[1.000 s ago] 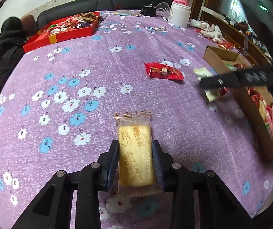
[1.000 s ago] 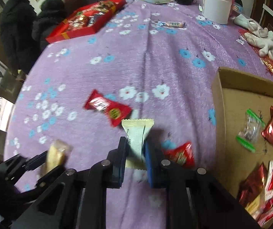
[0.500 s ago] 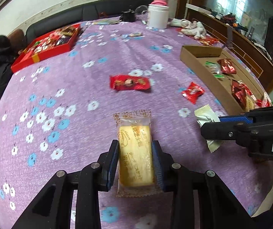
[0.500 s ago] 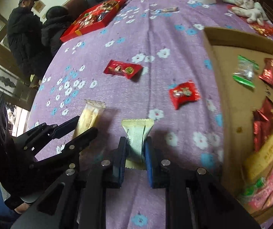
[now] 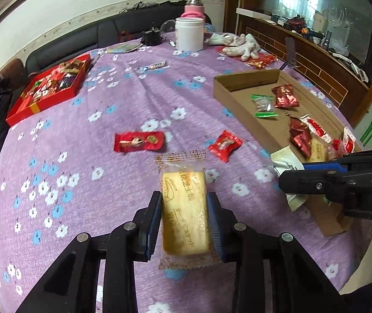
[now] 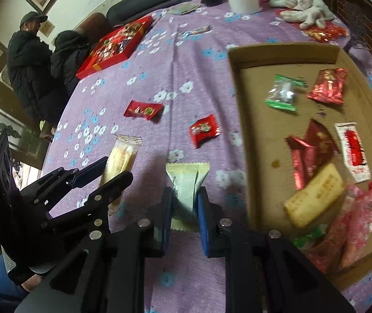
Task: Organize snacks
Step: 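Carry the yellow cake bar and cream candy over the cardboard box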
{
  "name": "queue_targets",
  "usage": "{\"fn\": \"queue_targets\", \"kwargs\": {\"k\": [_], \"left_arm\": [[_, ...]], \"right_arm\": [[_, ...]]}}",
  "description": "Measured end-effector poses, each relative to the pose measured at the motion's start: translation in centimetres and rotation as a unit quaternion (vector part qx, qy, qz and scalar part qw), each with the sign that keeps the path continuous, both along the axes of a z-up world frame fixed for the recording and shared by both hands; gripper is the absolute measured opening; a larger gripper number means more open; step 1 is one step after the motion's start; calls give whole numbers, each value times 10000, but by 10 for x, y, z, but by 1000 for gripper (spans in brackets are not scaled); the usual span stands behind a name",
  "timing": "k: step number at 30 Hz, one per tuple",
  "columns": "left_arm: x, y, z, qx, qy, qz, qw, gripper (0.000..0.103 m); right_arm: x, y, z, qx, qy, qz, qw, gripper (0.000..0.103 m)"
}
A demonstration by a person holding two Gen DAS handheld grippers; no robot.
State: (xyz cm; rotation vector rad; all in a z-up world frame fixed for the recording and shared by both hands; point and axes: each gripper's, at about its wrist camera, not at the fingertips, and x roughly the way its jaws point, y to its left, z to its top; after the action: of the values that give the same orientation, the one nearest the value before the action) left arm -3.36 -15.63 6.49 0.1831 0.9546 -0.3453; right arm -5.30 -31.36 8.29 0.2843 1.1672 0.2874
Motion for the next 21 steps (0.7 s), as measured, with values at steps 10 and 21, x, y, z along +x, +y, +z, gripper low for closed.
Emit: {"fn": "queue_targets", "kwargs": {"k": [10,21], "left_arm": [[3,-39,15,-43,-104,-288,9995,36],[20,-101,25,-236,-96,-730,9970,36]], "right_arm": [[-6,-43,11,129,-148,-385,9991,18],[-9,-119,12,124,-171,-1078,9939,18]]}}
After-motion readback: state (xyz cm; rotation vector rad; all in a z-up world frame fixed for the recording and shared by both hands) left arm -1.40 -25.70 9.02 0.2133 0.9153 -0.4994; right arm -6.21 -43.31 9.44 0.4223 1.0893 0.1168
